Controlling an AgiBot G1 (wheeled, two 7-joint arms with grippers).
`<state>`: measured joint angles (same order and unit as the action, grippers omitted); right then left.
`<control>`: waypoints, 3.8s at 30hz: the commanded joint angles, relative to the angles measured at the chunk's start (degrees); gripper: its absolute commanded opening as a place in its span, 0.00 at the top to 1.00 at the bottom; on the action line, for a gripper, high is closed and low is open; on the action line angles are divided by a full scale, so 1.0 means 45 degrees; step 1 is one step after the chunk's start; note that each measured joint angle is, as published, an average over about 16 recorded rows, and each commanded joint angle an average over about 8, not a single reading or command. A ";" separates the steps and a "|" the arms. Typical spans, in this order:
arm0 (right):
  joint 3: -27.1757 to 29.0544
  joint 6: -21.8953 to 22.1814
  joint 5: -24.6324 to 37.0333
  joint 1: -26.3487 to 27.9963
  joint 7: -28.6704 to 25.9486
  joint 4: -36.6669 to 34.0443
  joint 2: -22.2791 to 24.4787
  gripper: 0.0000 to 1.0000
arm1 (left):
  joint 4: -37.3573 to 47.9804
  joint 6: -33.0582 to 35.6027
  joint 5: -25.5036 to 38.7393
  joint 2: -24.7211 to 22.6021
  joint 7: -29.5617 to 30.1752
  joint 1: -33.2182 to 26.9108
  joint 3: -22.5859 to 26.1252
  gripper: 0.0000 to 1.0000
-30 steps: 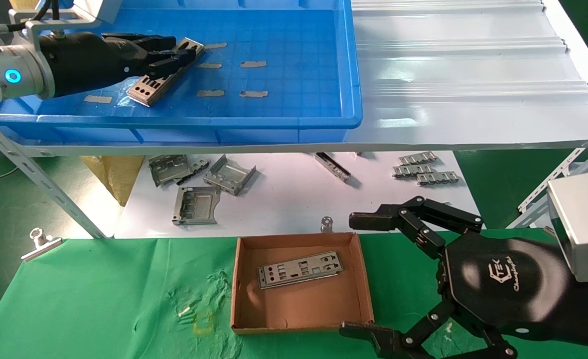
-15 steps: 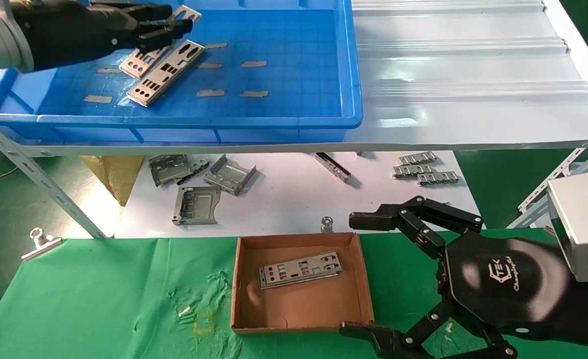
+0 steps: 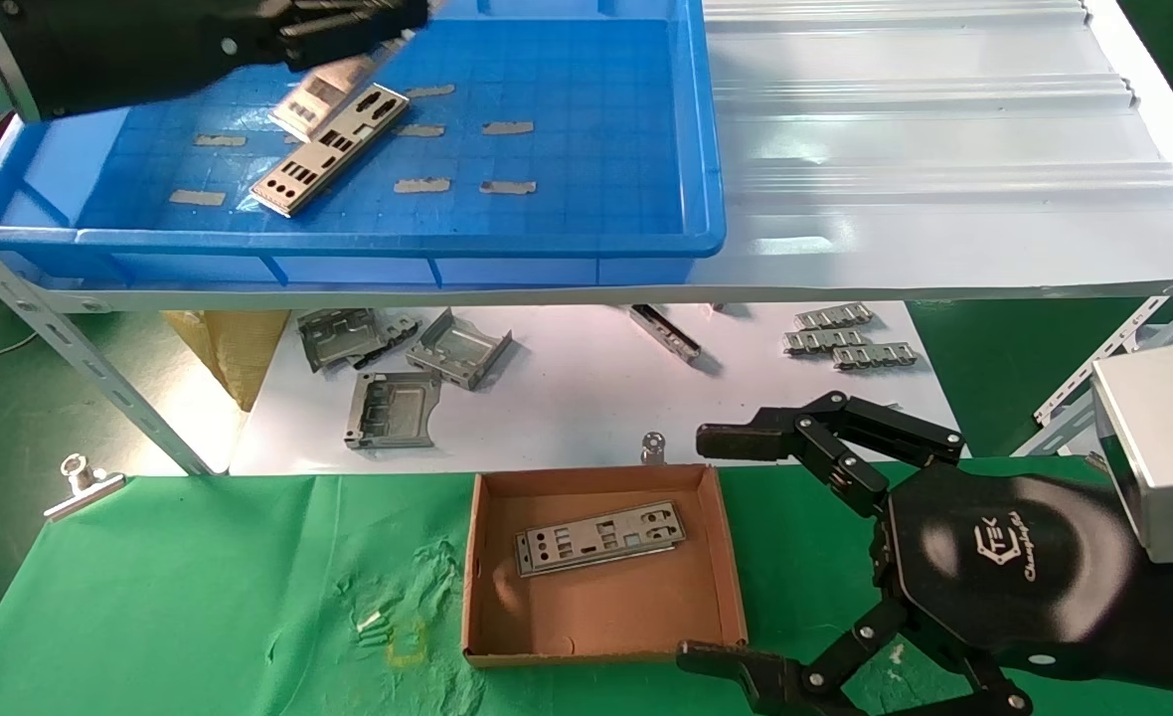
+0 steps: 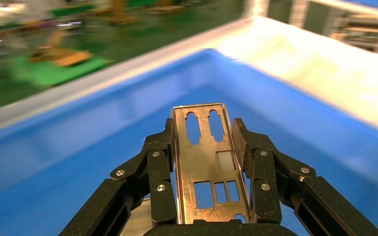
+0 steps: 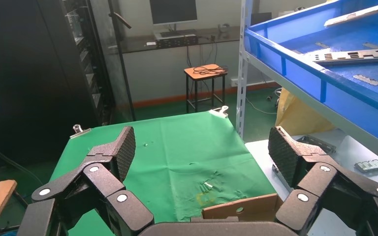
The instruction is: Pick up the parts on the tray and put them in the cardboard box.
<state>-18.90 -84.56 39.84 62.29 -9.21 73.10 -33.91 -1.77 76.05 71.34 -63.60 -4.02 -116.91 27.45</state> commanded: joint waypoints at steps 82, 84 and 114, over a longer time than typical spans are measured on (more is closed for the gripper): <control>-0.0025 0.0012 -0.0018 0.0005 0.0013 -0.0001 0.0011 0.00 | -0.1299 0.2101 -0.3531 -0.2404 -0.5244 0.5844 0.5051 0.00; -0.0025 0.0014 -0.0019 0.0005 0.0014 -0.0002 0.0011 0.00 | -0.1153 0.2611 -0.3669 -0.2313 -0.4982 0.5814 0.4990 0.00; -0.0034 0.0015 -0.0026 0.0009 0.0019 -0.0011 0.0012 0.00 | -0.5467 0.2598 -0.4552 0.0262 -0.2526 0.7699 0.2758 0.00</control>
<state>-19.05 -84.49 39.72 62.33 -9.13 73.05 -33.86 -26.38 87.74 50.86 -62.42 -15.38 -82.27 39.86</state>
